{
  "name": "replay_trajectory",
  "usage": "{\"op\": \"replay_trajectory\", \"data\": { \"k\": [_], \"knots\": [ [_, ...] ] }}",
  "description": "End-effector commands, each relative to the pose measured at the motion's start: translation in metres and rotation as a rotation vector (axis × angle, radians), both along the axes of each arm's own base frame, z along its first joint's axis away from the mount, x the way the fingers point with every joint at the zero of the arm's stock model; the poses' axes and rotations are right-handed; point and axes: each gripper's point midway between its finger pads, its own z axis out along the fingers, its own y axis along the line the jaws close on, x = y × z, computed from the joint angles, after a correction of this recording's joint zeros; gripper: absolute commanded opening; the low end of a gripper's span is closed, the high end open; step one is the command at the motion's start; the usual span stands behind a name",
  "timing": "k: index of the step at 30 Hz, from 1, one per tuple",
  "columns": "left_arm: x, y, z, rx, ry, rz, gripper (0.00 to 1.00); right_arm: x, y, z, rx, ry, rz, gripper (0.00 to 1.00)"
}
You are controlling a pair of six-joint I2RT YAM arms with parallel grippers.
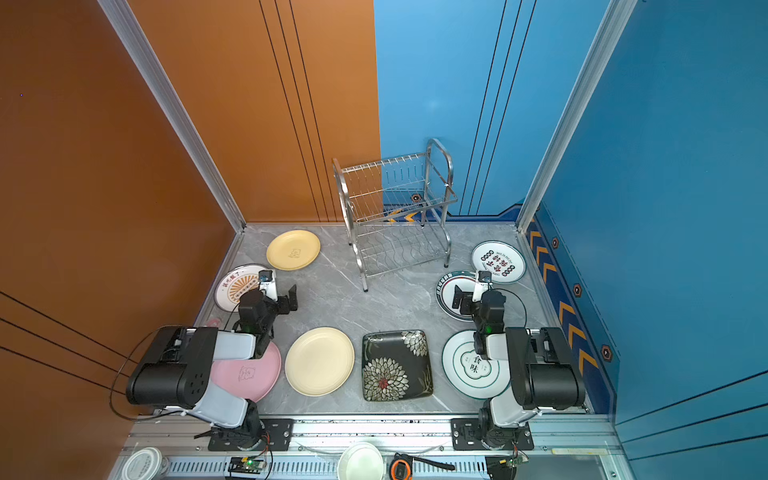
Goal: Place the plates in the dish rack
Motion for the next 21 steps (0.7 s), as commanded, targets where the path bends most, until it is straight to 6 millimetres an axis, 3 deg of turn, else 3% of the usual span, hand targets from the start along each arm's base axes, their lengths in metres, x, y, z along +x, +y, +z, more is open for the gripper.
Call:
{"op": "replay_trajectory", "data": {
  "k": [1,21],
  "knots": [
    [0.0014,-0.003,-0.0039,0.005,0.017,-0.022,0.98,0.0029,-0.001,0.0038,-0.016,-0.015,-0.01,1.0],
    [0.0013,-0.0022,-0.0018,0.017,0.015,-0.008,0.98,0.0039,-0.0012,0.0059,-0.015,-0.02,-0.012,1.0]
  ]
}}
